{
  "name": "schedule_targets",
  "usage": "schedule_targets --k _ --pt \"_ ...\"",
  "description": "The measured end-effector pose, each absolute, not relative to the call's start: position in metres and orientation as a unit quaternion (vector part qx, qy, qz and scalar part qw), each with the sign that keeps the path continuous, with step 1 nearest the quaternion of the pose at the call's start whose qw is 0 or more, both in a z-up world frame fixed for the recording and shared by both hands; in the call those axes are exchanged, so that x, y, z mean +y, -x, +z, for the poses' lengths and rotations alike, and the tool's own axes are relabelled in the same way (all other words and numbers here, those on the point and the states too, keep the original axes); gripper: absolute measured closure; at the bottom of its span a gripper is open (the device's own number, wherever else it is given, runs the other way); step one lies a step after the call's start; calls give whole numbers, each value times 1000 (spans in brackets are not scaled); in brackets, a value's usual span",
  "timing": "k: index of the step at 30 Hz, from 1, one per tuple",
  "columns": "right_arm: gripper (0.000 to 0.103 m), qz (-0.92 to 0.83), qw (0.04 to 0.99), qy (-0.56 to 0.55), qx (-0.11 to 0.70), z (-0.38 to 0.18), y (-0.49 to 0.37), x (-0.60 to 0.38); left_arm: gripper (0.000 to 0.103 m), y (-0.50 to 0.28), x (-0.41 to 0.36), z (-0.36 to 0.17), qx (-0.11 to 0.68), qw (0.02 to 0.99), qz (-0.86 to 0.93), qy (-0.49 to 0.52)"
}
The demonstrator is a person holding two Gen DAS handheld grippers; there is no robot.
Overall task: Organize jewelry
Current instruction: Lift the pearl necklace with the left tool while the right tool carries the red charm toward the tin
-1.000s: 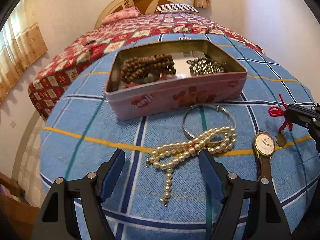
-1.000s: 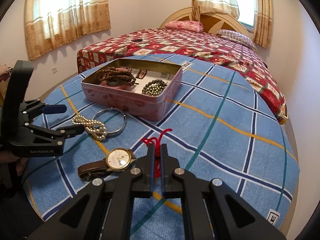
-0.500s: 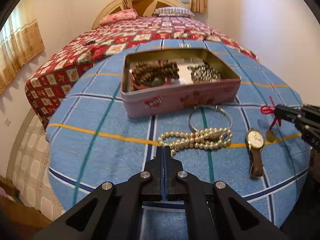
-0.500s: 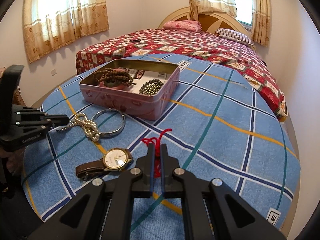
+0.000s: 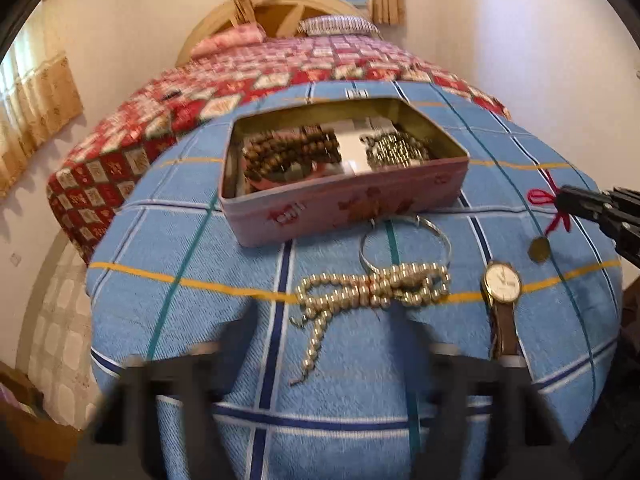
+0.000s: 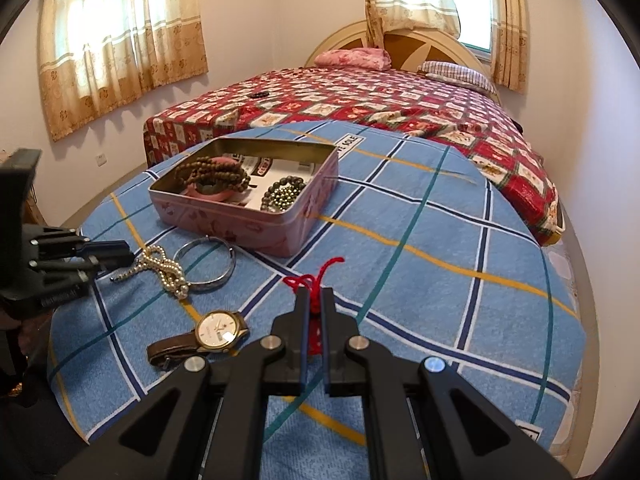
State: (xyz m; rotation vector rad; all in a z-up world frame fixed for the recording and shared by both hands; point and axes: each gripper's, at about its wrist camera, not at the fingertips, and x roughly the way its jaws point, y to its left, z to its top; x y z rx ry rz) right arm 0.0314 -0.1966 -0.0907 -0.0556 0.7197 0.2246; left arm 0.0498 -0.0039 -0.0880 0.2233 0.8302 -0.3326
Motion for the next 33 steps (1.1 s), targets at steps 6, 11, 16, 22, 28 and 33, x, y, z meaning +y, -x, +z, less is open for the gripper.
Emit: schedule_targets --k 6,11,16,22,28,33 --pt "97 109 926 17 362 -97 -35 -201 30 -58 -20 -95 404 886 -186 -130" --pt "97 114 926 18 359 -96 -33 -199 30 -65 -24 -108 416 878 -202 -126" --pt "97 116 925 16 361 -99 -33 -200 83 -69 -14 -106 428 876 -201 -93" --pt "97 117 928 15 353 -93 -31 -200 96 -65 -3 -99 425 879 -200 -82" --pt "97 117 931 15 345 -85 -30 -201 97 -54 4 -76 398 891 -203 -81" --pt "97 117 933 16 340 -82 -30 -200 97 -51 9 -62 386 897 -200 -78"
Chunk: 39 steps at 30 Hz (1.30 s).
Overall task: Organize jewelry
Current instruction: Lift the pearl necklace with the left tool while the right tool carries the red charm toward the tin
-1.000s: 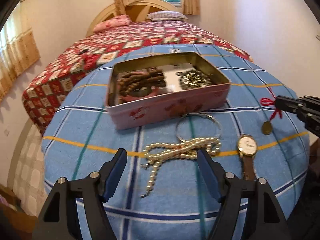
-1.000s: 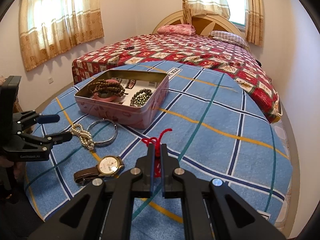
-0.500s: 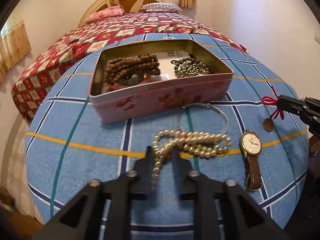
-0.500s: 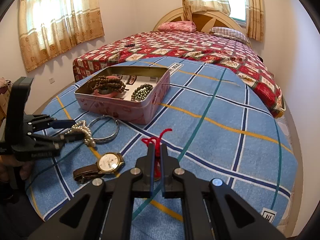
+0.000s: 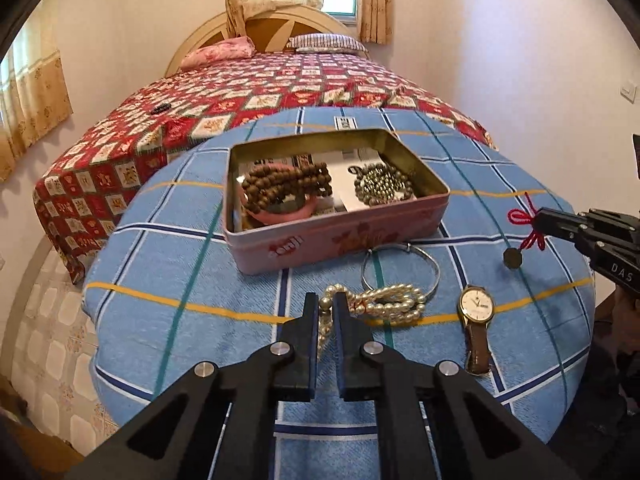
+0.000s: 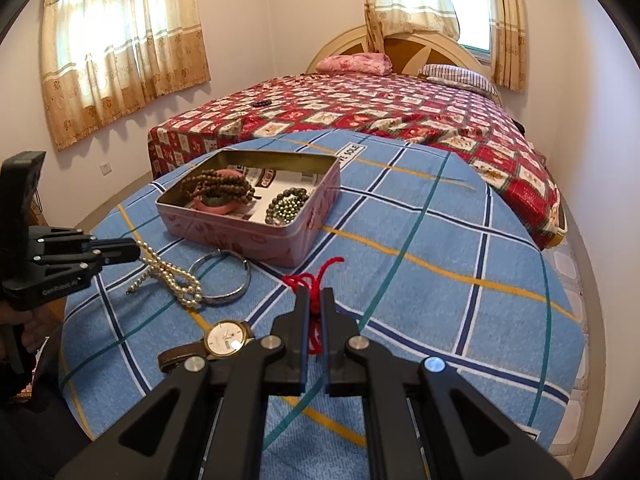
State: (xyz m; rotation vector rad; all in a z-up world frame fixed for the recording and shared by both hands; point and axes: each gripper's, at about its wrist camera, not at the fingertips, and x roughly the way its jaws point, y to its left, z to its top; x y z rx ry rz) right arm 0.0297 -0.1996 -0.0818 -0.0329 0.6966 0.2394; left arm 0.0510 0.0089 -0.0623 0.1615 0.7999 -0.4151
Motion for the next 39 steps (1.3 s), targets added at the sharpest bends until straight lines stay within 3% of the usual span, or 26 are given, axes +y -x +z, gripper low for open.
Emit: schedule_targets --k 20,22,27,35,36,38,39 --pt "97 123 940 35 317 -60 -42 -195 97 -57 24 -9 334 924 -173 -72" --pt "97 124 940 40 314 -57 -45 -193 103 -60 26 -3 328 926 -171 -73" --pt "97 130 941 48 309 -50 -51 -187 103 -66 24 13 312 931 -170 -82" --pt "97 136 942 52 302 -45 -55 -182 103 -72 24 14 305 932 -173 -94" --pt "97 136 942 52 303 -46 -55 -182 99 -73 23 8 315 928 -175 -95" --pt "97 137 941 52 305 -48 -55 -182 60 -74 22 -9 342 918 -177 -93" --pt "97 137 940 52 307 -50 -55 -182 33 -73 22 -17 350 916 -178 -89"
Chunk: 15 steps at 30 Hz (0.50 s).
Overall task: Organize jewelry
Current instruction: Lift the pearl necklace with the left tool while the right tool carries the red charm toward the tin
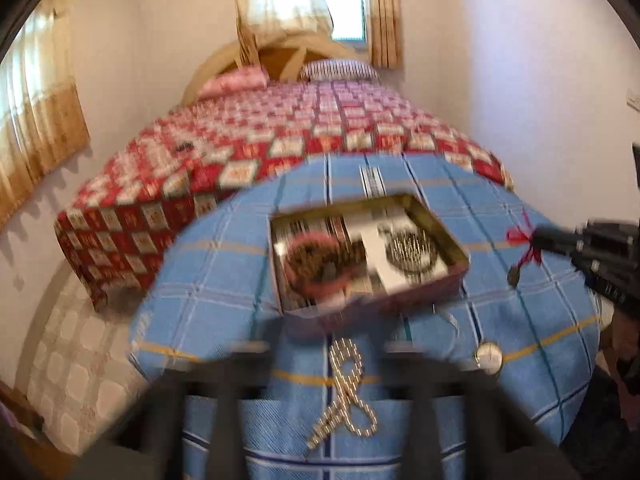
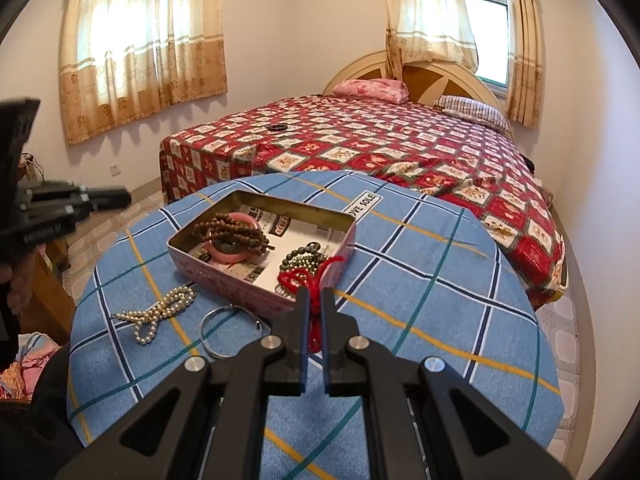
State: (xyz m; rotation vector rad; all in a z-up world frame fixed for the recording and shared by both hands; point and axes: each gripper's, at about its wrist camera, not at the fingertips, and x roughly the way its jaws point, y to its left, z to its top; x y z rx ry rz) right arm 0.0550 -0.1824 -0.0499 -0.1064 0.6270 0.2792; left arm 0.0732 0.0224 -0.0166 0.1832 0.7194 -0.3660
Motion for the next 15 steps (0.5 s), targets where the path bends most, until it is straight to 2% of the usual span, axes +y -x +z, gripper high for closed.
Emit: schedule_targets --k 1,8,9,10,12,14,15 --pt "97 137 940 51 309 -51 -55 -182 28 -71 23 -24 350 917 -175 -84" --pt "97 139 936 50 319 -59 -55 -180 31 -73 13 -76 400 896 -173 -89" --pt "97 140 936 49 319 -60 -55 -179 41 -76 10 -84 410 891 -171 -93" --pt "97 140 936 49 319 -60 -55 -179 55 -78 9 -91 421 886 -171 -93" --pt "97 142 936 49 319 -60 -54 -178 67 -82 8 -104 444 875 -172 -91" --pt "97 143 936 49 319 -60 -53 -176 69 -81 8 -108 443 876 -170 -91" --pt "97 144 935 49 319 -60 -53 -176 75 -81 7 -108 443 875 -170 -93"
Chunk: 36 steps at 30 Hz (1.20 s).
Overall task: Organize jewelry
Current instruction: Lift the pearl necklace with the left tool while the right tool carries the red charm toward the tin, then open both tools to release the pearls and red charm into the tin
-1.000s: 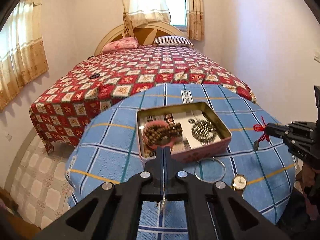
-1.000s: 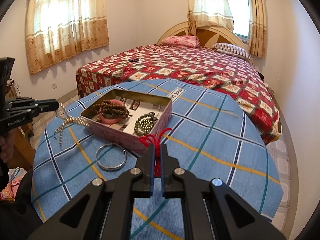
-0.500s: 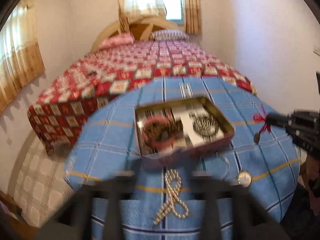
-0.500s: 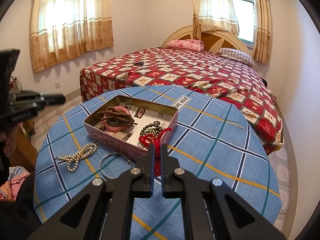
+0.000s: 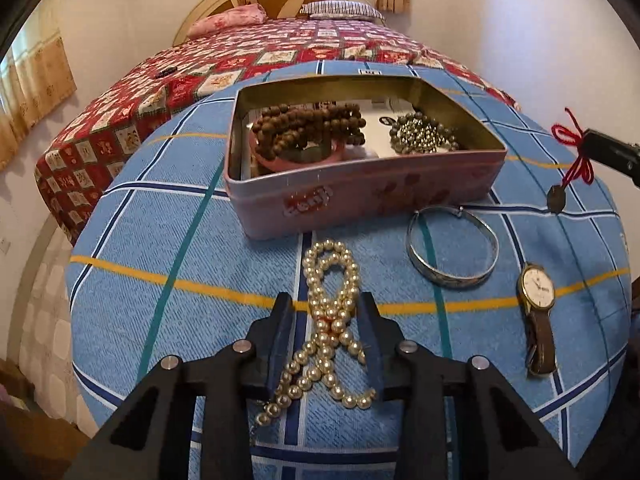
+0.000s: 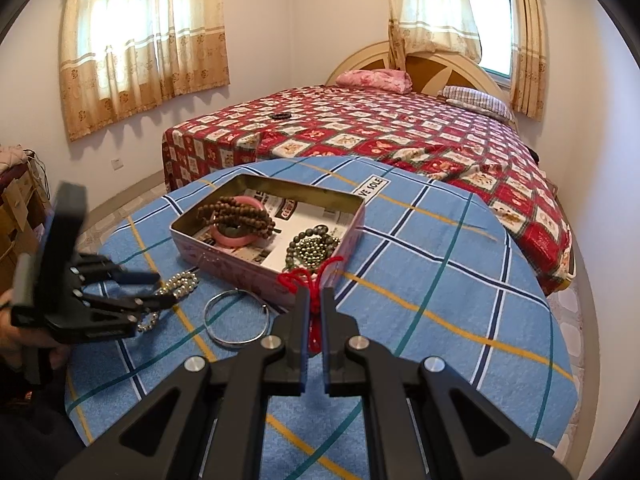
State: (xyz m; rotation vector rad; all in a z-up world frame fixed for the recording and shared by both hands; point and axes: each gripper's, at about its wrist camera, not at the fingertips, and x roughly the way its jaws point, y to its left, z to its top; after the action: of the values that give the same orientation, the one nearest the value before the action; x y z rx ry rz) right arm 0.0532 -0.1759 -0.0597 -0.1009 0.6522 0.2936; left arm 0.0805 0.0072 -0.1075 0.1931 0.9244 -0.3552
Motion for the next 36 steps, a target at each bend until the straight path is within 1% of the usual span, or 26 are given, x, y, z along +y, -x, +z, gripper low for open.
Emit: schedule_targets --k 1,4,9,15,23,36 --pt "97 144 935 50 319 -60 -53 -176 90 -80 7 -107 445 874 -172 -91" --pt "97 145 935 51 319 -59 -54 -175 90 -77 8 -96 432 881 -168 -99" --pt "97 146 937 59 312 -54 -58 -172 90 -74 11 -56 387 901 -166 -105" --pt "97 149 940 72 297 -40 -68 -168 90 -87 13 -19 352 916 -158 -109" --pt "97 155 943 87 282 -26 -89 -157 90 -111 10 -6 340 922 -147 -111" --pt "97 167 938 95 289 -37 -130 -137 90 -152 -7 -13 343 921 -149 -109"
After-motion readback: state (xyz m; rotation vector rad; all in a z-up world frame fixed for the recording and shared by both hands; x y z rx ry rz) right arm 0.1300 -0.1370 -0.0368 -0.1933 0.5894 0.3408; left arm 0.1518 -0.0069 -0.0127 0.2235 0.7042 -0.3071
